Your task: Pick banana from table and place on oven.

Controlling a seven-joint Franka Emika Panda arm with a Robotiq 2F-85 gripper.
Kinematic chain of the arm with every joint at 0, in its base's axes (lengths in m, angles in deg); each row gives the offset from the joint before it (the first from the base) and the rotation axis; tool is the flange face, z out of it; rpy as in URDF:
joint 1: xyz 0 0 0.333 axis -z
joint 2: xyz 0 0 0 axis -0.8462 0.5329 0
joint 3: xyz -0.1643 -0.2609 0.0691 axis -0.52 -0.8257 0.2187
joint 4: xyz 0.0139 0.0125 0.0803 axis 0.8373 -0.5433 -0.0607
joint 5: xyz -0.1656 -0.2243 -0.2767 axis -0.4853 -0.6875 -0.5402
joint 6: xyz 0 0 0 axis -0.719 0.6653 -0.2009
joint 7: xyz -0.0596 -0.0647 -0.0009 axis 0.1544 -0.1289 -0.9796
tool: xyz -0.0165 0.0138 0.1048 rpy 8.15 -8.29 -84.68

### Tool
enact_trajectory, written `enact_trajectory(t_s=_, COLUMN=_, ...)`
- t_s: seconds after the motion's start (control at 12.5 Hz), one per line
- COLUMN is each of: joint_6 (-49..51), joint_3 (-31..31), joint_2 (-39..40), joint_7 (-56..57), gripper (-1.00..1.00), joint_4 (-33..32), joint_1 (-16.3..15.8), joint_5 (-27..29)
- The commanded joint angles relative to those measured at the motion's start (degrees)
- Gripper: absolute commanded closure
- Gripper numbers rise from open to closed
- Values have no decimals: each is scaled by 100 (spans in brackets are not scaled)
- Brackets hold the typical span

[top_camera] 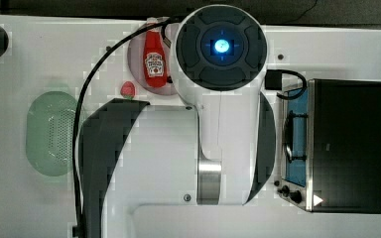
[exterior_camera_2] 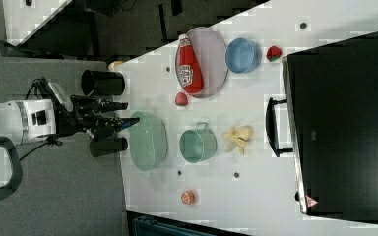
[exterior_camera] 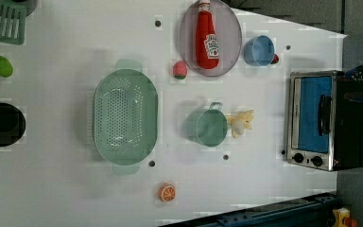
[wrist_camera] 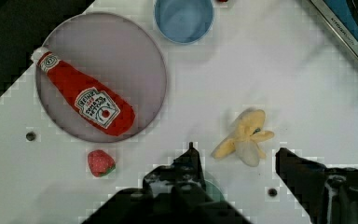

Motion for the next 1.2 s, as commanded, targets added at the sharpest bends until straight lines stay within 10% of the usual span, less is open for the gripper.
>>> enact_trajectory(t_s=0.08, joint_6=1261, joint_3=-238, joint_2=-3121, joint_7=-441, gripper=-58, joint_4=-1808, joint_1=9, joint_5=-38)
enact_trajectory(t_s=0.24, joint_6=1260, joint_3=-238, joint_2=-3120, joint_7=-441, gripper=-99, joint_4=-1812, joint_1=8, joint_5=-38)
enact_trajectory(t_s=1.2, joint_6=-1708, joint_3=-238, joint_2=-1311, joint_7=-441, gripper=-100, joint_4=-3112, joint_1=9, joint_5=-46)
